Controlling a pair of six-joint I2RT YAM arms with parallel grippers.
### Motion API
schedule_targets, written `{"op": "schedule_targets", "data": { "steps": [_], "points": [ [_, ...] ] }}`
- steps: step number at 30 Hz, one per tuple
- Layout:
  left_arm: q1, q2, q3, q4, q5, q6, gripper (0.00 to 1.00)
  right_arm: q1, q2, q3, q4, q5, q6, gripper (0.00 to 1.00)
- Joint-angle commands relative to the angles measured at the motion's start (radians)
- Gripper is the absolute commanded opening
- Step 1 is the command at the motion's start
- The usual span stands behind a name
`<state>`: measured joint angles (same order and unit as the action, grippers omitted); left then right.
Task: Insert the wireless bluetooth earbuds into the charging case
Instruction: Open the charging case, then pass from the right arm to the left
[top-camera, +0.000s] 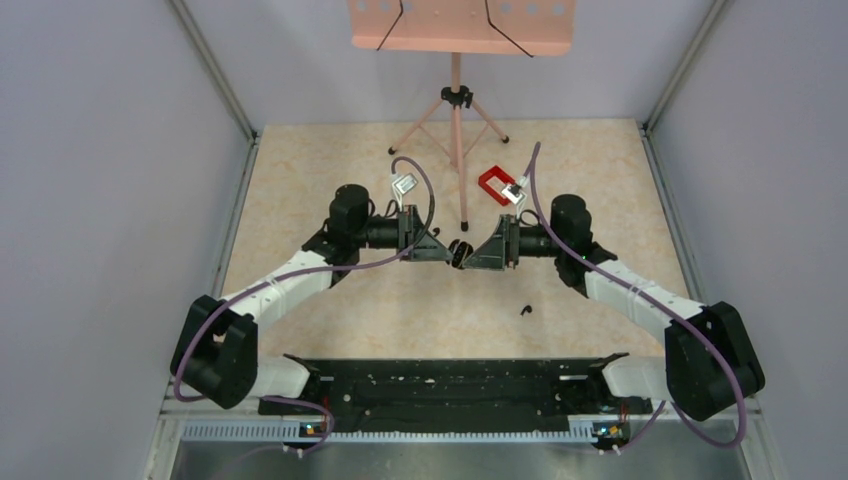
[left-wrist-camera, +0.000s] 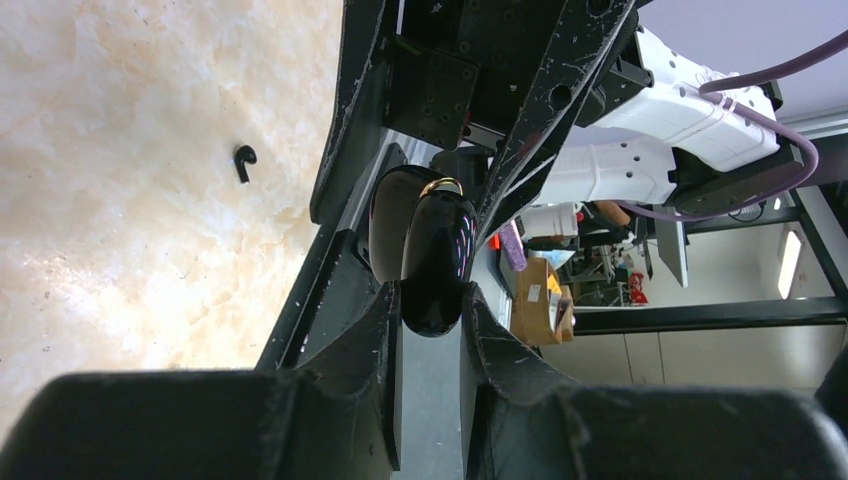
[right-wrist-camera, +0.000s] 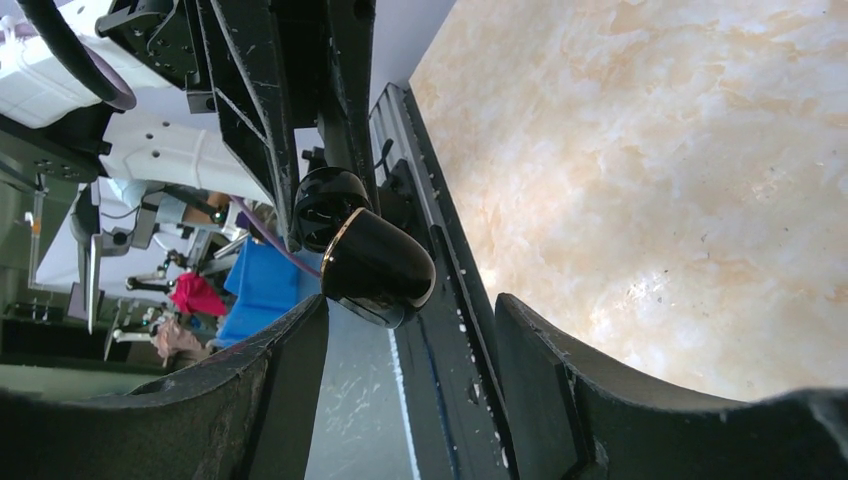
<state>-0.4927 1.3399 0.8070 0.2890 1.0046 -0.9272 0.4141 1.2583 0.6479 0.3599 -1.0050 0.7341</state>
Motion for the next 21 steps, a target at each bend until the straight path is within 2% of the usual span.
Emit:
{"op": "schedule_targets", "data": {
  "steps": [1,11,16,21],
  "points": [
    [0.016,-0.012,-0.01,0.066,0.006,-0.019,0.0,-0.011,-0.028,-0.006,0.04,0.035,0.004,0.61],
    [0.049,-0.047,-0.036,0.032,-0.028,-0.005,0.0,-0.017,-0.063,-0.038,0.051,0.051,0.027,0.65],
    [0.058,-0.044,-0.051,0.063,-0.034,-0.038,0.0,-0.017,-0.056,-0.121,0.332,0.086,0.212,0.68],
    [0.064,-0.02,-0.034,0.051,-0.032,-0.074,0.0,-0.015,0.026,-0.202,0.646,0.16,0.383,0.69]
  ]
}}
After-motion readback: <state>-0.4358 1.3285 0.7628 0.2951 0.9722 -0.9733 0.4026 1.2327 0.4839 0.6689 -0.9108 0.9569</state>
